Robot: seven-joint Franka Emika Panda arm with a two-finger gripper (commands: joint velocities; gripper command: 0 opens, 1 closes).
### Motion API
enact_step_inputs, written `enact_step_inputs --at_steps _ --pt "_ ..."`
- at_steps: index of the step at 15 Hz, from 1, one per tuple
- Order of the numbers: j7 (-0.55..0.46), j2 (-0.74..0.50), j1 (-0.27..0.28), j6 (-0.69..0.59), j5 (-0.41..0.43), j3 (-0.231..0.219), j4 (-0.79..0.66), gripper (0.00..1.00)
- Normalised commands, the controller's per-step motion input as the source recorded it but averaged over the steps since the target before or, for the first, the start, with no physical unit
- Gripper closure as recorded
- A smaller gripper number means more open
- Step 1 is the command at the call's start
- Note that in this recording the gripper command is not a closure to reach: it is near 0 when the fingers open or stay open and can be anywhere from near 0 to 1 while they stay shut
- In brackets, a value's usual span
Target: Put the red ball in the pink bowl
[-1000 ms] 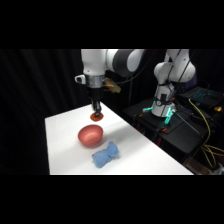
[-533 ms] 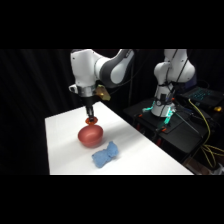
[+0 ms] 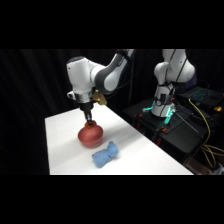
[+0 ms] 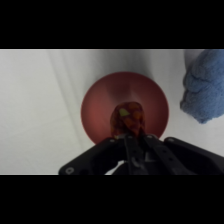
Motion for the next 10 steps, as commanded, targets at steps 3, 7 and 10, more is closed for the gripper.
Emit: enact_step_inputs --at_steps 3,7,10 --pt "-0.22 0.09 -0.022 -0.12 0.149 0.022 0.25 0.00" --pt "-0.17 0.08 -0.001 -0.22 0.104 0.011 0.28 0.00" --pt "-0.14 -0.06 0.026 -0.39 0.077 0.012 0.29 0.00"
